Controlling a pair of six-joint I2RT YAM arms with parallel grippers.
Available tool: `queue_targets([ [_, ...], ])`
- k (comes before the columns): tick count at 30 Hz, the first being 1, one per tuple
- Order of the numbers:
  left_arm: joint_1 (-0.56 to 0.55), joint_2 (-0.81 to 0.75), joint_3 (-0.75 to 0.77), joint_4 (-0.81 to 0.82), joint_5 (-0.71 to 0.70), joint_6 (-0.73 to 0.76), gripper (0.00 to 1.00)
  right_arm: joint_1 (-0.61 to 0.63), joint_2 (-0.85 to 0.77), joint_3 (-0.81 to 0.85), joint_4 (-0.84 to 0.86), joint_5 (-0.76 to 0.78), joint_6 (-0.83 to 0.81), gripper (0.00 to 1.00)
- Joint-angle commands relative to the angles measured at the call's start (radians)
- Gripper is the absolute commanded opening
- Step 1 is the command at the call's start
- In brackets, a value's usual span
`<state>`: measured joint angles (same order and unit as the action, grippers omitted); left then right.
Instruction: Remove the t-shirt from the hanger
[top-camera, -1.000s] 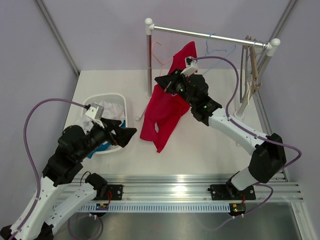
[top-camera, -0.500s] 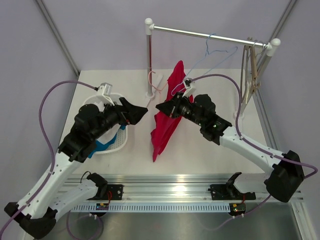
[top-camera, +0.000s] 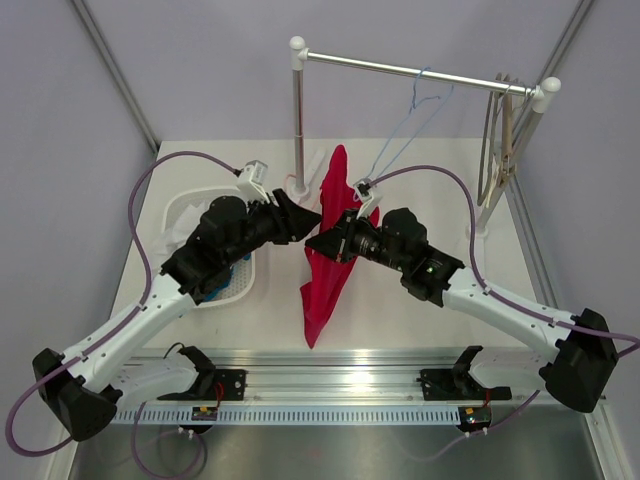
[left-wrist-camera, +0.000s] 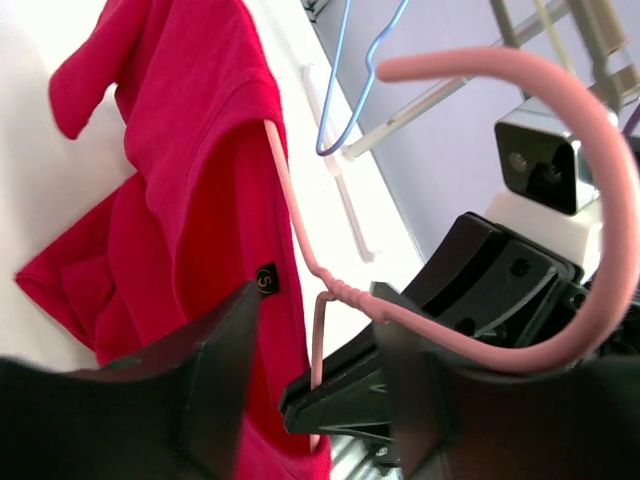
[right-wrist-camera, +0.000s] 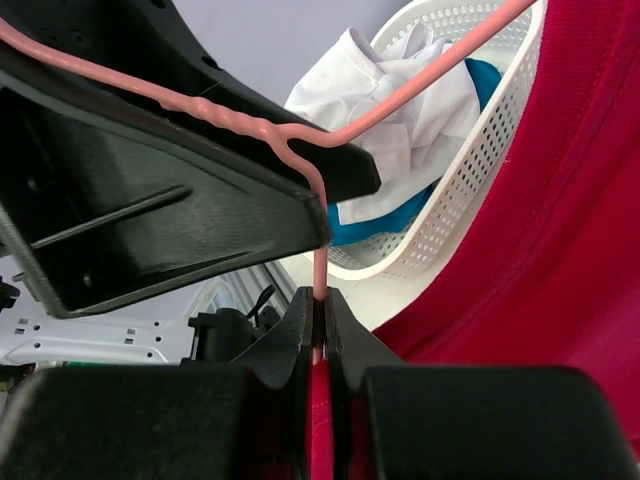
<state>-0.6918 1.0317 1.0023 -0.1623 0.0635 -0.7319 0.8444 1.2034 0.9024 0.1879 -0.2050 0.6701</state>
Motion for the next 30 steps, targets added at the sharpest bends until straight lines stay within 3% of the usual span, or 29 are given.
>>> queue_targets([
  [1,-0.009,0.001,0.056,0.081,-0.059,0.017,0.45,0.019,-0.01,0.007,0.059,-0.037,-0.017,0.0],
  [2,-0.009,-0.001,0.053,0.081,-0.082,0.023,0.35,0.022,-0.01,0.006,0.061,-0.036,-0.017,0.0],
  [4,-0.009,-0.002,0.05,0.079,-0.099,0.026,0.3,0.024,-0.007,0.004,0.061,-0.036,-0.017,0.0],
  [16,-0.025,-0.027,-0.019,0.104,-0.249,0.068,0.3,0.104,0.068,0.064,0.045,-0.001,-0.02,0.0],
  [21,-0.043,-0.076,-0.037,0.104,-0.313,0.107,0.03,0.104,0.048,0.062,0.036,0.024,-0.017,0.0],
  [23,-0.043,-0.107,-0.045,0.101,-0.323,0.12,0.0,0.107,0.048,0.066,0.033,-0.002,-0.012,0.0],
  [26,-0.043,-0.177,-0.056,0.071,-0.285,0.111,0.0,0.105,0.036,0.062,0.007,-0.039,0.0,0.34],
  [27,-0.043,-0.194,-0.059,0.058,-0.26,0.108,0.0,0.105,0.021,0.062,-0.025,-0.053,-0.001,0.53],
  [30,-0.043,-0.255,-0.067,-0.008,-0.219,0.115,0.0,0.105,-0.033,0.05,-0.051,-0.092,-0.009,0.78],
])
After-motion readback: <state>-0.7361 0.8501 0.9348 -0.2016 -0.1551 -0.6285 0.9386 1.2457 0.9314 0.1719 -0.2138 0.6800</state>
